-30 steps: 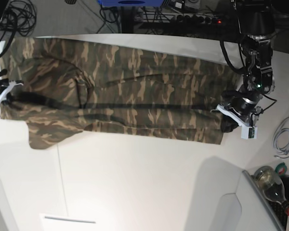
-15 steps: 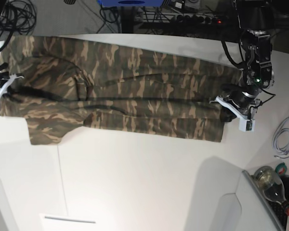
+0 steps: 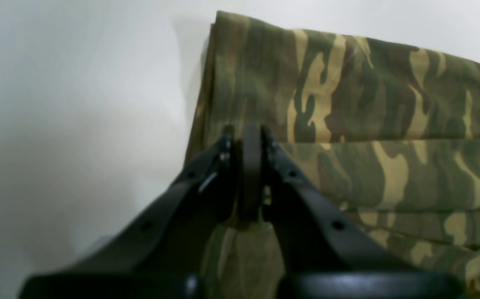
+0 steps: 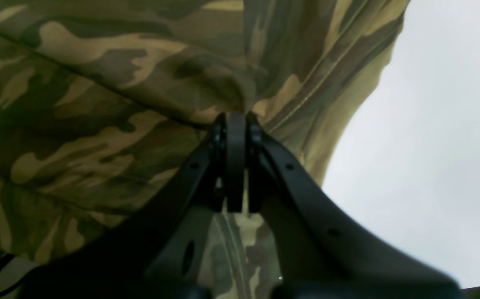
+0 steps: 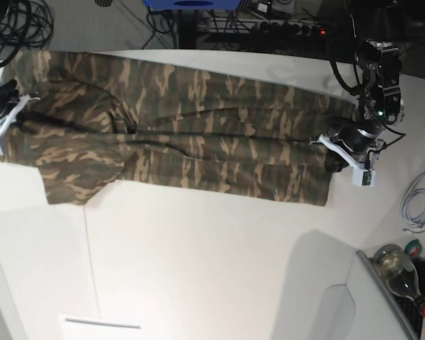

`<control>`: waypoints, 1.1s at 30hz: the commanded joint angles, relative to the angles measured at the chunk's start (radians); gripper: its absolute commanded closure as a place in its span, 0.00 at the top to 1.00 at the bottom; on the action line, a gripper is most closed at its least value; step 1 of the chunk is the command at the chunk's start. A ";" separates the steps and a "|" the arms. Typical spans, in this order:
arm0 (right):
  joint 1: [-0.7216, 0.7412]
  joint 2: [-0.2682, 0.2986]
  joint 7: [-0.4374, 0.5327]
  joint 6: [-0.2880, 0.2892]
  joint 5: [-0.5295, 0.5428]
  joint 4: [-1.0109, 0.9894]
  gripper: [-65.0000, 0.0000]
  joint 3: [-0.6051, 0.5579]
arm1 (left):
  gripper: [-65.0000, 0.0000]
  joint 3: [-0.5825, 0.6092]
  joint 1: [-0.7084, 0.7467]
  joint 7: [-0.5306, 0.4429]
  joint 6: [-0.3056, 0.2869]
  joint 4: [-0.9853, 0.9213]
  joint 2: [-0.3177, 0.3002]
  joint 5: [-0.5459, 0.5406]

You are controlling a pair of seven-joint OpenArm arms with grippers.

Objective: Layout the t-shirt on the table in an organized manner, then fold the t-shirt properly
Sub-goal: 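Fold the shirt in half with both grippers, bringing the hem toward the collar, then open both grippers and move them to the folded shirt's ends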

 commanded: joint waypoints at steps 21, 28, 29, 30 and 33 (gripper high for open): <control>0.005 -0.023 -0.058 -0.004 0.010 -0.034 0.00 0.073 | 0.00 0.004 -0.012 -0.024 0.002 -0.011 -0.012 -0.006; 0.006 -0.024 -0.059 -0.004 0.010 -0.029 0.10 0.073 | 0.00 0.004 -0.012 -0.021 0.005 -0.011 -0.015 -0.006; 0.005 -0.024 -0.064 -0.004 0.010 -0.029 0.18 0.073 | 0.00 0.004 -0.012 -0.021 0.005 -0.011 -0.015 -0.004; 0.006 -0.024 -0.076 -0.004 0.010 -0.029 0.24 0.073 | 0.00 0.004 -0.012 -0.019 0.007 -0.011 -0.015 0.004; 0.008 -0.024 -0.108 -0.004 0.010 -0.025 0.43 0.074 | 0.00 0.004 -0.012 -0.019 0.007 -0.011 -0.008 0.086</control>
